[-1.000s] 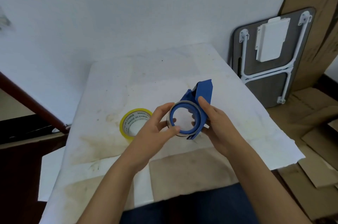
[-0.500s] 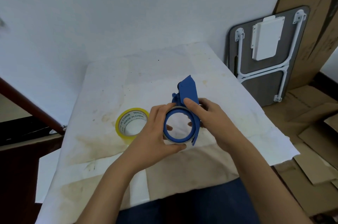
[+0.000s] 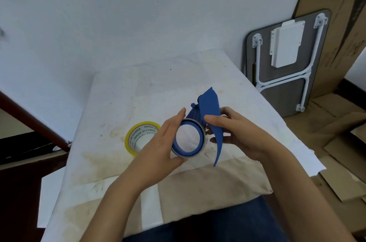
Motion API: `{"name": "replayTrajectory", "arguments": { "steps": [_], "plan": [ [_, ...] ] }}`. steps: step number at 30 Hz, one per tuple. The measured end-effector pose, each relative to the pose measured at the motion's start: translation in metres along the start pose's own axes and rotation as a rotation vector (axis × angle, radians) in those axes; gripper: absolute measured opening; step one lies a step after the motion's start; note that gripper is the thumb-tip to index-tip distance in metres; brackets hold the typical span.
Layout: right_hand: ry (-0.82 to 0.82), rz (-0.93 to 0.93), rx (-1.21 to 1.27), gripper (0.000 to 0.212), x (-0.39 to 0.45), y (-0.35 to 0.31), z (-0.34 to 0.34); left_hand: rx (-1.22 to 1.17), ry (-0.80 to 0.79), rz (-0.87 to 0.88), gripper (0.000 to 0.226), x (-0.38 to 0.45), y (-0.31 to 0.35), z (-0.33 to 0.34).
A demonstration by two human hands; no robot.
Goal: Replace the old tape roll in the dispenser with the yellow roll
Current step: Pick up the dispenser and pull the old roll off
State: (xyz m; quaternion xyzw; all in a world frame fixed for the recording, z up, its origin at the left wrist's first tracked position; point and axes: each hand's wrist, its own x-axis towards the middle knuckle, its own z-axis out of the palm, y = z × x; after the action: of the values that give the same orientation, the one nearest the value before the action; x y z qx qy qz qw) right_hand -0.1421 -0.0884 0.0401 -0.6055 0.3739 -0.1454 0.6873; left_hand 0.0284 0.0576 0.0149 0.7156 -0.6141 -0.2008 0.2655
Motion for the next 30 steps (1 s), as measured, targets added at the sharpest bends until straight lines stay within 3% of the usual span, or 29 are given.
{"name": "replayTrajectory", "arguments": {
  "steps": [9,13,16,24,27,30],
  "plan": [
    [0.126,-0.042,0.211,0.047,0.003,0.0,0.012,-0.023,0.222,-0.028,0.107,0.011,0.019,0.012],
    [0.127,-0.059,0.268,0.046,0.001,0.002,0.011,-0.092,0.36,-0.13,0.101,0.015,0.025,0.013],
    [0.128,-0.054,0.284,0.056,0.0,0.002,0.01,-0.149,0.388,-0.173,0.099,0.016,0.028,0.015],
    [0.187,-0.106,0.387,0.043,0.004,0.006,0.013,-0.241,0.401,-0.134,0.078,0.019,0.024,0.009],
    [0.338,-0.173,0.24,0.045,0.009,0.007,0.019,-0.453,0.426,-0.216,0.061,0.019,0.029,-0.01],
    [0.485,-0.243,0.081,0.05,0.015,0.002,0.02,-0.44,0.427,-0.331,0.067,0.031,0.012,-0.04]
  ]
}}
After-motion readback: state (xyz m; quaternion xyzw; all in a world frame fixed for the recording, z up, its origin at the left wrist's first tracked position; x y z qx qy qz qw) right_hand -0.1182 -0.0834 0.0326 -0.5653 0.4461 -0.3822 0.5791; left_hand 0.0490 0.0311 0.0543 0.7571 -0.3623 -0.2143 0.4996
